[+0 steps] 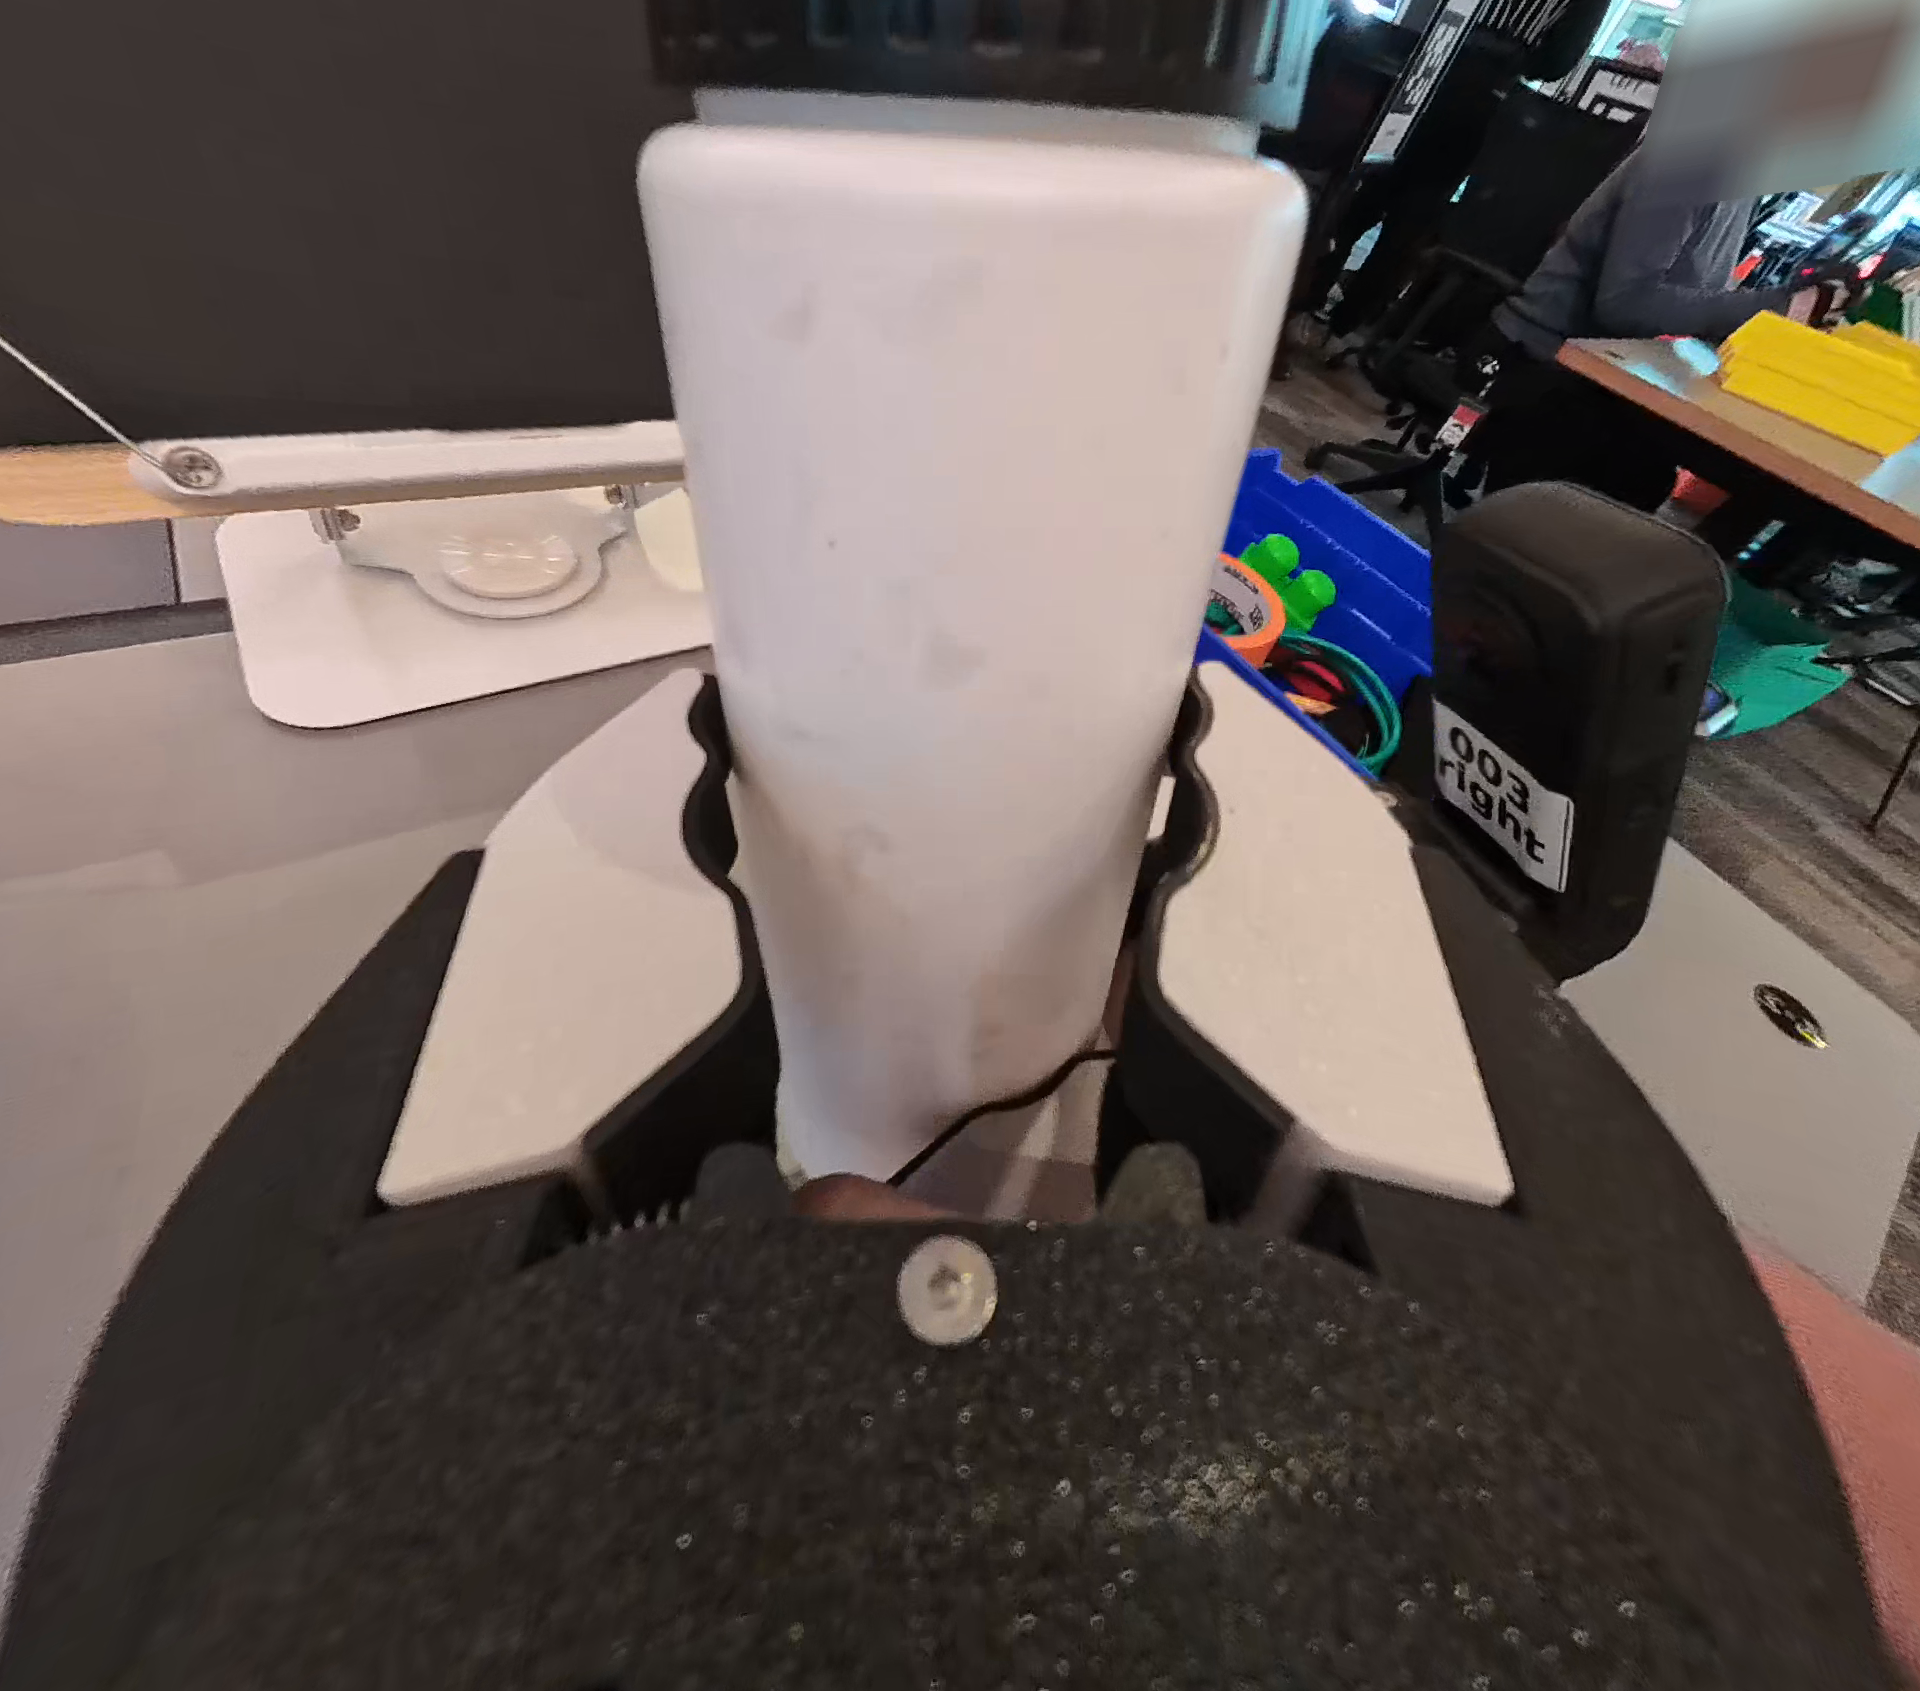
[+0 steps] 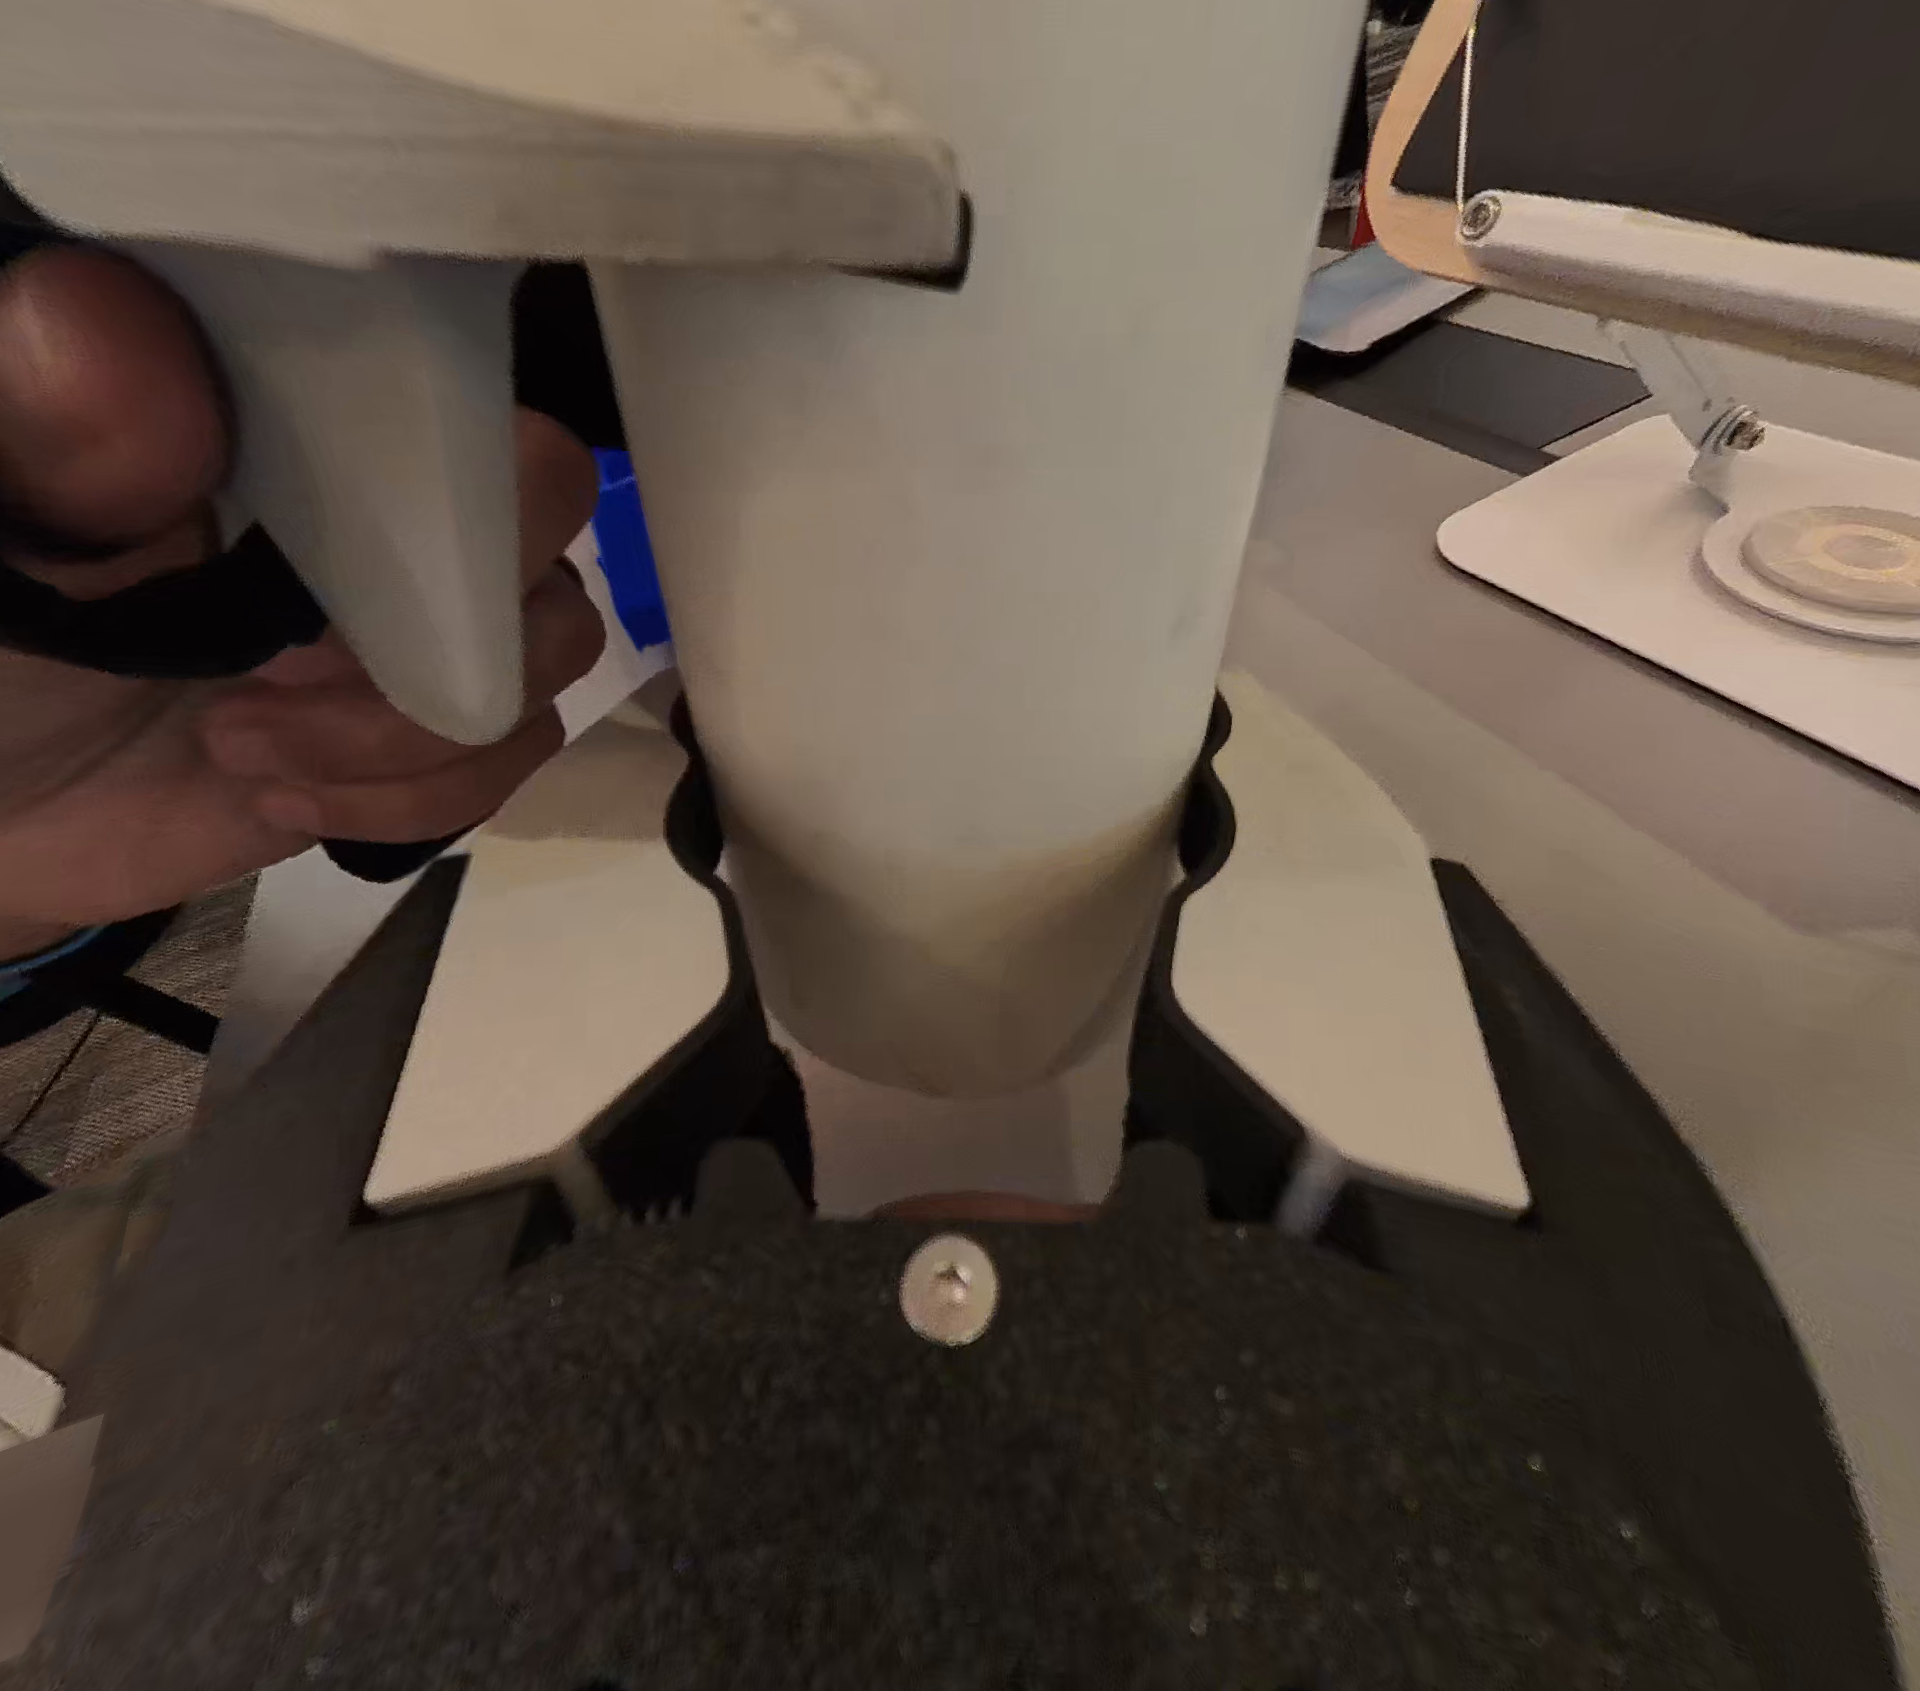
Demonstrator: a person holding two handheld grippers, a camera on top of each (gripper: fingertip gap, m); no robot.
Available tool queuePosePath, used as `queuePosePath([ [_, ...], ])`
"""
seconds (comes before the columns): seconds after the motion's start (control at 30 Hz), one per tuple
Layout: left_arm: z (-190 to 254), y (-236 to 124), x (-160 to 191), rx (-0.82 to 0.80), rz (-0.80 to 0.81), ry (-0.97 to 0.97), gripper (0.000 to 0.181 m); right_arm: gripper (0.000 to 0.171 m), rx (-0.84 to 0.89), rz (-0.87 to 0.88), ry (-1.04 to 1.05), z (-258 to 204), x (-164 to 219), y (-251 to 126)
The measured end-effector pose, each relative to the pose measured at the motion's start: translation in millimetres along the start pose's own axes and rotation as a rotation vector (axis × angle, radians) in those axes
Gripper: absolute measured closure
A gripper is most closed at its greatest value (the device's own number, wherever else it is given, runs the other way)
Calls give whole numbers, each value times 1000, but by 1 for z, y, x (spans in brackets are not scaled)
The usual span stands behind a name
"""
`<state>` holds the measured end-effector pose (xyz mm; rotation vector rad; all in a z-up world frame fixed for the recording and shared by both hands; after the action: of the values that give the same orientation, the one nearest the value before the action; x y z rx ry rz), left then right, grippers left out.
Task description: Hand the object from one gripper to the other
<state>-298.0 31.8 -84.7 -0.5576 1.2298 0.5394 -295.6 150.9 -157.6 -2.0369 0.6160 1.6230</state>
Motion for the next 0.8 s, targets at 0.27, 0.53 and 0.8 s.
queuePosePath([
  [0.27, -9, 5, 1, 228, -61, -32, 93, 84, -117, 108, 214, 19, 13, -18],
  [0.53, -67, -19, -26, 661, 8, -389, 94, 84, -564, 226, 451, 15, 3, -41],
  [0.8, -60, -18, -11, 897, -62, -487, 74, 84, -1070, 85, 664, -30, 9, -16],
])
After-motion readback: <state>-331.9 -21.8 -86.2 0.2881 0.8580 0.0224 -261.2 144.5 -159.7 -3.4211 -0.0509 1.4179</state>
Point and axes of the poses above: each gripper's, where its closed fingertips meet, y out along the fingers, x out of its underside, z = x × y across the jaws, the point moved 10 cm from there along -y, back along the fingers, and after that the axes turned 6 degrees about z, right-handed, at the moved point
